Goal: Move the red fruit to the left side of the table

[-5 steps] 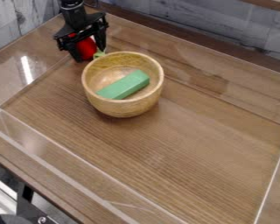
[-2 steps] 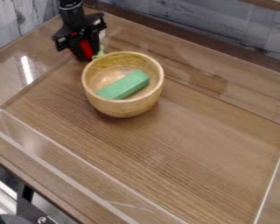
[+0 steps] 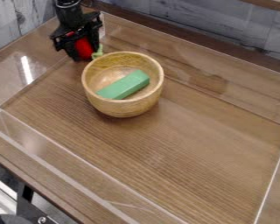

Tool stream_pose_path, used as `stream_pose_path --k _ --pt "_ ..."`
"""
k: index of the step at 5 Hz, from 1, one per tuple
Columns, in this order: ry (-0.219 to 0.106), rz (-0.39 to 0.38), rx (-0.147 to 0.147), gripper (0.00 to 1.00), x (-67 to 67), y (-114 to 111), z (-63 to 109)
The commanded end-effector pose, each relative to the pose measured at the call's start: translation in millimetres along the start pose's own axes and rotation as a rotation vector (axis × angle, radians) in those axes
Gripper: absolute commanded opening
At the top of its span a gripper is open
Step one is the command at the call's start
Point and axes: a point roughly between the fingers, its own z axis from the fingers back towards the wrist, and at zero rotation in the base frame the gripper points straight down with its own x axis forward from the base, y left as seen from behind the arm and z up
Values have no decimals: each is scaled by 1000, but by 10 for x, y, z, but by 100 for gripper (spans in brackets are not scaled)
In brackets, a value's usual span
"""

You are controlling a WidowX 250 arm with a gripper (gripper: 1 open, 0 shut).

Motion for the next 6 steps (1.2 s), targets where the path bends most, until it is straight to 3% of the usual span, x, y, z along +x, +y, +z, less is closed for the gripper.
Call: stream_pose_path --k 1,2,3,6 --pt "-61 77 -20 0 70 19 173" --pt "-55 86 -9 100 30 75 206" --pt "-54 96 1 100 29 139 230" --pt "-49 229 18 100 54 172 385"
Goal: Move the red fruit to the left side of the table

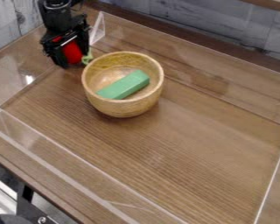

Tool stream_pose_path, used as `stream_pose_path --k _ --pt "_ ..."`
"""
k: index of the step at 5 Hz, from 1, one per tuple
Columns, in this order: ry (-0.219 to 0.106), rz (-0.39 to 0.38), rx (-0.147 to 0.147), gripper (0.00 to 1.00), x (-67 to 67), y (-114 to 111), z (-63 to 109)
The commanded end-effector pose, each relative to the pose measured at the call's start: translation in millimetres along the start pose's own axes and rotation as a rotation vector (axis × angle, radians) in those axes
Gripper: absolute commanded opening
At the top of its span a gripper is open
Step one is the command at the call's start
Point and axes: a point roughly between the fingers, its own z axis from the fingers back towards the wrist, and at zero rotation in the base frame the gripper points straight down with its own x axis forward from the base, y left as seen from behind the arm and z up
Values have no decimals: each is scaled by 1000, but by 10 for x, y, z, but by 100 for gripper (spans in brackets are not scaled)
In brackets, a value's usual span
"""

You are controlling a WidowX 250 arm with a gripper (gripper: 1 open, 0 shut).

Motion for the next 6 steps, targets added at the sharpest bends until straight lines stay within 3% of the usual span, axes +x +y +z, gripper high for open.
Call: stream_pose_path --k 1,2,6 --pt "-61 38 -62 100 76 -145 291" --pt "-61 34 -58 0 33 -96 265" --pt "-64 17 -53 0 55 -49 137"
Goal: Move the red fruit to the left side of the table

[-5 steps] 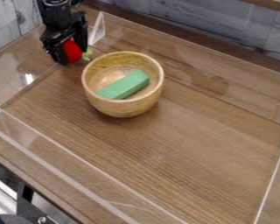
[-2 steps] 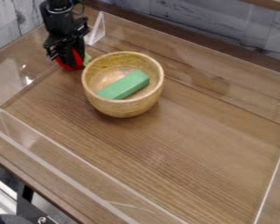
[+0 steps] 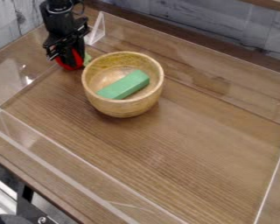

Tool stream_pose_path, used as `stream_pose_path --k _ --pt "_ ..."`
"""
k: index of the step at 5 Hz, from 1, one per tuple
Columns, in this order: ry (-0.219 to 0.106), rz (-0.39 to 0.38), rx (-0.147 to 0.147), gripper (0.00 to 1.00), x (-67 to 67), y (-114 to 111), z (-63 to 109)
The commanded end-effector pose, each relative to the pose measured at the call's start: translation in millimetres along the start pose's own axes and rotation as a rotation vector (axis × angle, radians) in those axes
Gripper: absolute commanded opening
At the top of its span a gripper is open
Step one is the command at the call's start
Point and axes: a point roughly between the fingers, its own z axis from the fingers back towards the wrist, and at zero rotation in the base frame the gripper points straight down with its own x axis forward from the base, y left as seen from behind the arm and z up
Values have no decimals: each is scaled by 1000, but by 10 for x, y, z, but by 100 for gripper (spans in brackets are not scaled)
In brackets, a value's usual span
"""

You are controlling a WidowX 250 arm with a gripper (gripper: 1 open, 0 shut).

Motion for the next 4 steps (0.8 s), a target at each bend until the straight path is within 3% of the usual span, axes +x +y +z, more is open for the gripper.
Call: stream_pose_path --k 1,3,4 --pt "-54 84 -45 0 121 -85 183" --pt "-73 268 -31 0 106 -67 120" --pt "-78 316 -23 100 39 -43 151"
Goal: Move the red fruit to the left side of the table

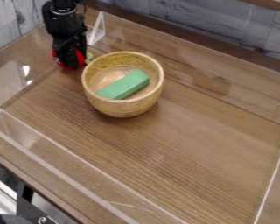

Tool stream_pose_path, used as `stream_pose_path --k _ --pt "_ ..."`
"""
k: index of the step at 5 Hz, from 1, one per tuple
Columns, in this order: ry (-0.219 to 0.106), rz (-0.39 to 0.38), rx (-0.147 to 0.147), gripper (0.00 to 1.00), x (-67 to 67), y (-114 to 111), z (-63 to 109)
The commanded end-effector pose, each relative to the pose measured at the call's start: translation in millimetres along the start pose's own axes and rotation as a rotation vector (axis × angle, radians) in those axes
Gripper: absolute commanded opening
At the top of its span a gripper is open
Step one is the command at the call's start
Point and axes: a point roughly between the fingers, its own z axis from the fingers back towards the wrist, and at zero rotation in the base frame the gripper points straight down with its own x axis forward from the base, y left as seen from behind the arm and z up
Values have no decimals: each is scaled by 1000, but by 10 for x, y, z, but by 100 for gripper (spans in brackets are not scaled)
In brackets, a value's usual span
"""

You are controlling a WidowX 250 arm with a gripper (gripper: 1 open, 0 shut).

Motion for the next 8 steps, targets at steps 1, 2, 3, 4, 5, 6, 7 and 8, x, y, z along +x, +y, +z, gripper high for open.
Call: stream_pose_path --k 1,2,3,4,5,6,7,8 --pt "-29 61 -38 100 1 -7 222" --pt "-28 88 -28 100 20 -49 316" --pt "-28 114 -19 100 44 -93 409" --pt "-25 104 -15 100 73 -157 373" --pt "-23 92 -10 100 56 -206 350" --pt "-16 73 -4 100 48 -194 317" --pt "-11 54 0 100 43 -178 277" --pt "-7 34 5 100 38 -159 235"
